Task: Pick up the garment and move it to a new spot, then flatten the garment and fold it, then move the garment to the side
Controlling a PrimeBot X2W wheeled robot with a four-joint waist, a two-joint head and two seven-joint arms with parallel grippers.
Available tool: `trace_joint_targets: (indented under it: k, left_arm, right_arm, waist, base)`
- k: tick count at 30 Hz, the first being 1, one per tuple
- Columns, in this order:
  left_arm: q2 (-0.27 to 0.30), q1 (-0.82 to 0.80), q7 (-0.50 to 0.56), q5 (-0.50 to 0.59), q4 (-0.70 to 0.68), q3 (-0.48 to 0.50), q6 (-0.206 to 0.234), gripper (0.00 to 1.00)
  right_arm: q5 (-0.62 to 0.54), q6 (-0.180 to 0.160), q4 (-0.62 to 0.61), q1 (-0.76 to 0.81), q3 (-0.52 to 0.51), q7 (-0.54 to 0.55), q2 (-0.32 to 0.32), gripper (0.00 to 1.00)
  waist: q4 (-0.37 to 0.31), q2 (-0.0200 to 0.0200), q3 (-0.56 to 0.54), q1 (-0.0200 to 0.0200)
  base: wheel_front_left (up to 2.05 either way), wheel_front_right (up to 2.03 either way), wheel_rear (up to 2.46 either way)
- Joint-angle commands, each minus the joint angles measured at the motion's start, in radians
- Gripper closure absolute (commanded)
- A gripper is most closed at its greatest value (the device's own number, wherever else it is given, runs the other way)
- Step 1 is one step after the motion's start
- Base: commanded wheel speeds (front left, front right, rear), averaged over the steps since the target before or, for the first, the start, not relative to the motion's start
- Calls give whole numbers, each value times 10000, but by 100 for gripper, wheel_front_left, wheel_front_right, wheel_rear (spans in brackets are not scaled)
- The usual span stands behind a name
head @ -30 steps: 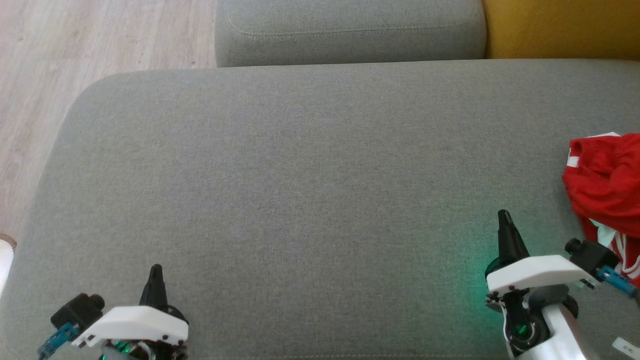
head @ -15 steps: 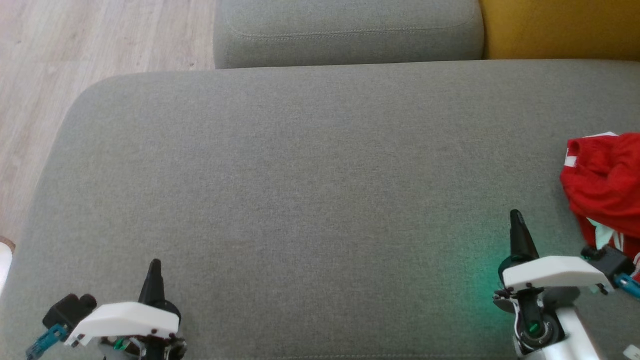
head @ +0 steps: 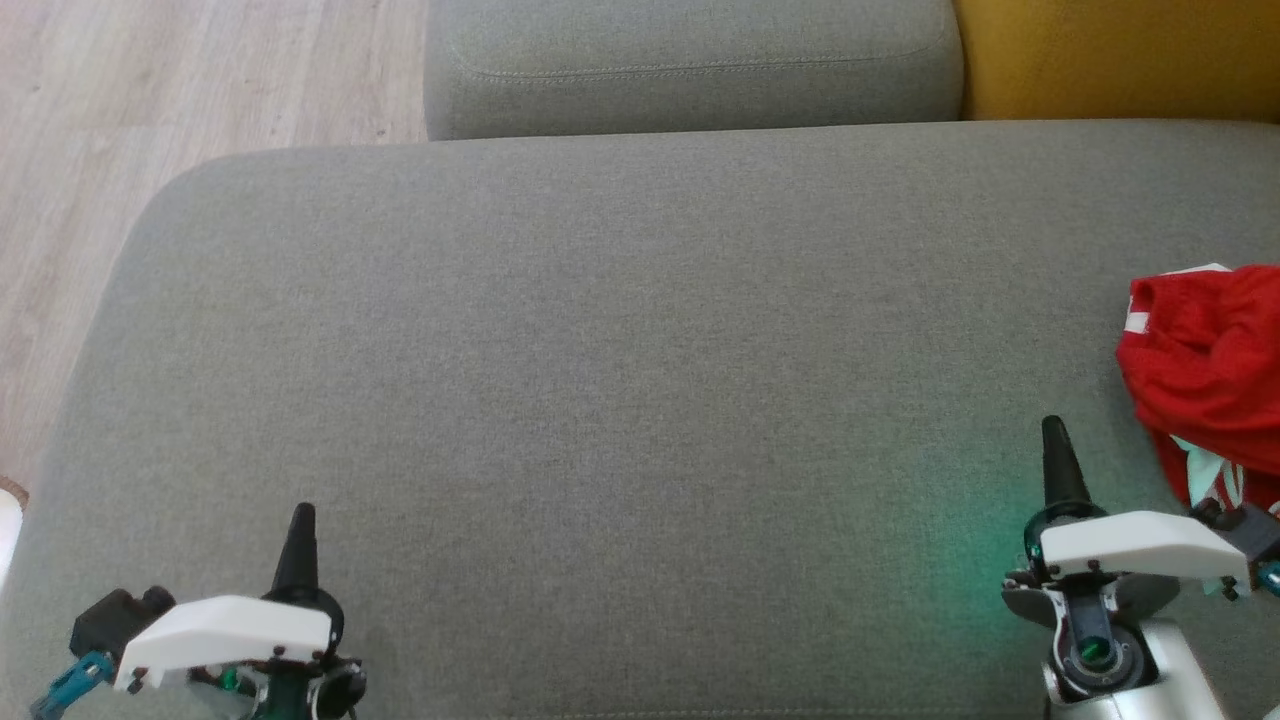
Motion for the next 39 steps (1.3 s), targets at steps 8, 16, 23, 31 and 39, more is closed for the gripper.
trace_joint_targets:
  k: [8,16,23,31,39]
  left_arm:
    - [148,-631,245,-1019,-465,372,-256,100]
    - [160,-709,480,-1909,-558,499,-428,100]
    - [170,-777,686,-2690,-639,611,-580,100]
    - [183,-865,951,-3694,-744,755,-775,100]
    - [194,-943,1187,-4587,-837,882,-948,100]
  right_arm:
    - [971,46,-711,-148,-109,282,-11,100]
    - [1813,50,-1006,-34,-301,516,-8,100]
    - [2552,54,-1265,66,-469,722,-6,100]
    - [3503,59,-1598,195,-686,987,-3,100]
    - [4349,63,-1894,310,-878,1223,0,100]
  waist:
    - [-21,0,-18,0]
    - [-43,0,-37,0]
    - [-62,0,-53,0]
    - [-87,0,-75,0]
    - [-109,0,-93,0]
  base:
    - [0,0,0]
    - [0,0,0]
    - [0,0,0]
    - [0,0,0]
    - [0,0,0]
